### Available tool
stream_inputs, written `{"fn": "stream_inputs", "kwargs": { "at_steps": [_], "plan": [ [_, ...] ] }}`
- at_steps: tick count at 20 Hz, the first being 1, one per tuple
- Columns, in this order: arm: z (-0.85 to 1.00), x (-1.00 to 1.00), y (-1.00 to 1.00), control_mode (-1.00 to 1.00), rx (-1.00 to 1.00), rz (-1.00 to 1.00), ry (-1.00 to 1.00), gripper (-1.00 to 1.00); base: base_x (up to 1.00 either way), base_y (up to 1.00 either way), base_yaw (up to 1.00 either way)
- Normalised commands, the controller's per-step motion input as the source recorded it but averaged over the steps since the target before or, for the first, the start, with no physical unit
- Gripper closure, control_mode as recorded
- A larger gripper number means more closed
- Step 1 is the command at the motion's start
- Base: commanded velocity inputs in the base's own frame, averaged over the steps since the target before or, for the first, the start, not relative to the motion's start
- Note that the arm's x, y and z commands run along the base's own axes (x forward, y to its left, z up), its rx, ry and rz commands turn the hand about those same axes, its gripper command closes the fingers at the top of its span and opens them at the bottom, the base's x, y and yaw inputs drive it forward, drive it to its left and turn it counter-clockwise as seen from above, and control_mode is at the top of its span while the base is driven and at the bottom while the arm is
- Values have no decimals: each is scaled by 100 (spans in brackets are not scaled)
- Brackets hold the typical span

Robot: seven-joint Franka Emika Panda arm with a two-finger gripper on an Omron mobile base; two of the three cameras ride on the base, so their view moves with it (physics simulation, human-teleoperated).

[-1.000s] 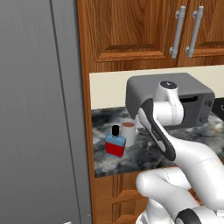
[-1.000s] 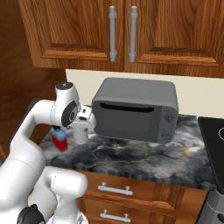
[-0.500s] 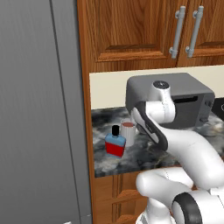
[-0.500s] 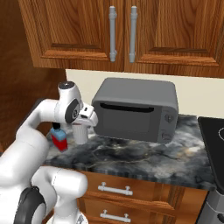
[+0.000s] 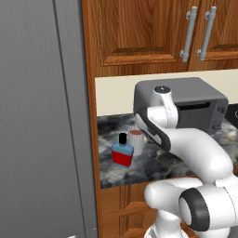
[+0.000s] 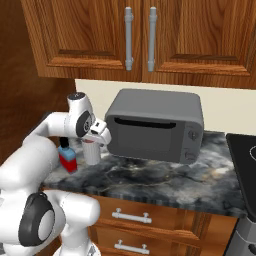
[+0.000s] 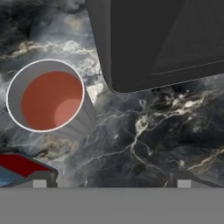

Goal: Place the microwavable item in the microwave. Then, close the microwave door and press the start button.

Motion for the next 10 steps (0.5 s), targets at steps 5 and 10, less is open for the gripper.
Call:
{"fn": "stream_inputs", "kwargs": {
  "at_steps": [5, 10],
  "plan": [
    [-26, 11, 5, -100, 0, -8, 7, -100, 0, 0, 0],
    [-26, 6, 0, -100, 0, -8, 5, -100, 0, 0, 0]
  ]
}}
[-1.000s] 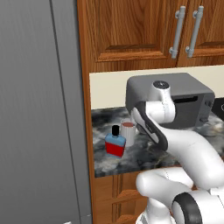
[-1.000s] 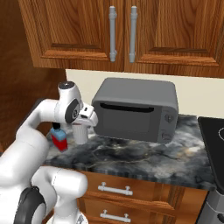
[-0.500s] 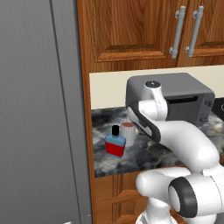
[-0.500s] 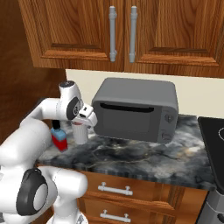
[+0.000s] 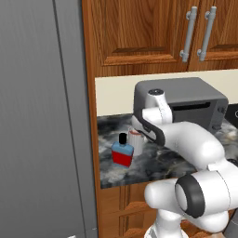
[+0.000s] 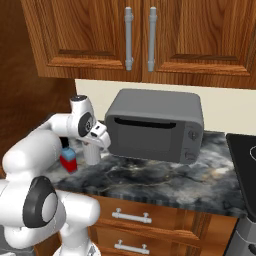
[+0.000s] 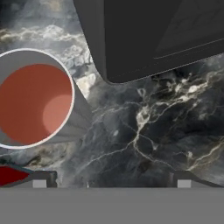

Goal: Place the microwavable item in the microwave. Then, close the microwave door and press the start button.

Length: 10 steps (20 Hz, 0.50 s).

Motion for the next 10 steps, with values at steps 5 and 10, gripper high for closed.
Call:
{"fn": "stream_inputs", "kwargs": {
  "at_steps": [5, 10],
  "plan": [
    [-14, 0, 0, -100, 0, -7, 2, -100, 0, 0, 0],
    [15, 0, 0, -100, 0, -6, 0, -100, 0, 0, 0]
  ]
}}
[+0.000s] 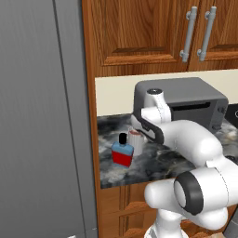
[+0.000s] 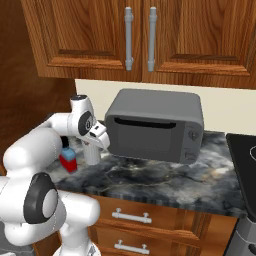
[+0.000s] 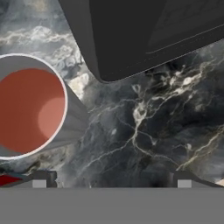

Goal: Place the microwavable item in the microwave. Then, close the microwave door and press the start button.

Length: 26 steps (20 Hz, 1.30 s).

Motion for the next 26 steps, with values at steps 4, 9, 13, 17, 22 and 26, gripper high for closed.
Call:
{"fn": "stream_inputs", "kwargs": {
  "at_steps": [4, 9, 13, 17, 22, 26],
  "plan": [
    [20, 2, 0, -100, 0, -6, 0, -100, 0, 0, 0],
    [0, 20, 1, -100, 0, -3, 0, -100, 0, 0, 0],
    [-4, 20, 11, -100, 0, -1, 2, -100, 0, 0, 0],
    [-8, 19, 14, -100, 0, -1, 5, -100, 0, 0, 0],
    [-22, 4, 11, -100, 0, 0, 7, -100, 0, 0, 0],
    [-25, 0, 4, -100, 0, 0, 7, -100, 0, 0, 0]
  ]
}}
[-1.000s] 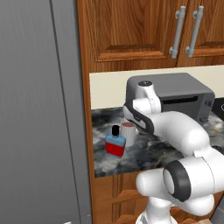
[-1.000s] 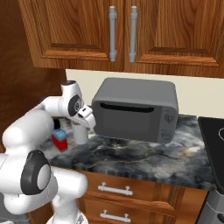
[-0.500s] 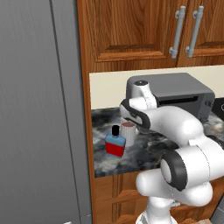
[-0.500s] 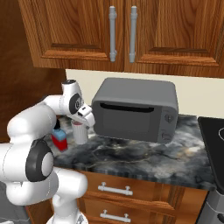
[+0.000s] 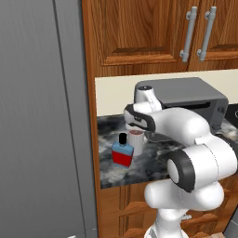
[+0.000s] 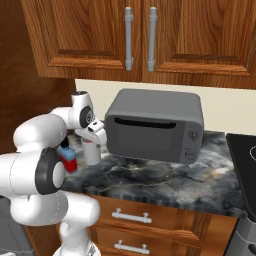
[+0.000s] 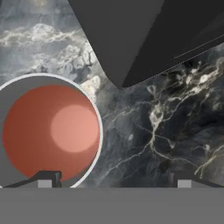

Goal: Place the microwavable item in the microwave. Then, close the microwave door and press the start button.

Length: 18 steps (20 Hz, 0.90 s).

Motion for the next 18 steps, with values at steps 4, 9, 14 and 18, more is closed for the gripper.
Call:
{"fn": "stream_inputs", "kwargs": {
  "at_steps": [4, 9, 14, 18],
  "plan": [
    [-24, 0, 2, -100, 0, 0, 6, -100, 0, 0, 0],
    [-16, 0, 0, -100, 0, 0, 3, -100, 0, 0, 0],
    [-10, -2, 0, -100, 0, 0, 1, -100, 0, 0, 0],
    [-35, 0, 1, -100, 0, 0, 7, -100, 0, 0, 0]
  ]
}}
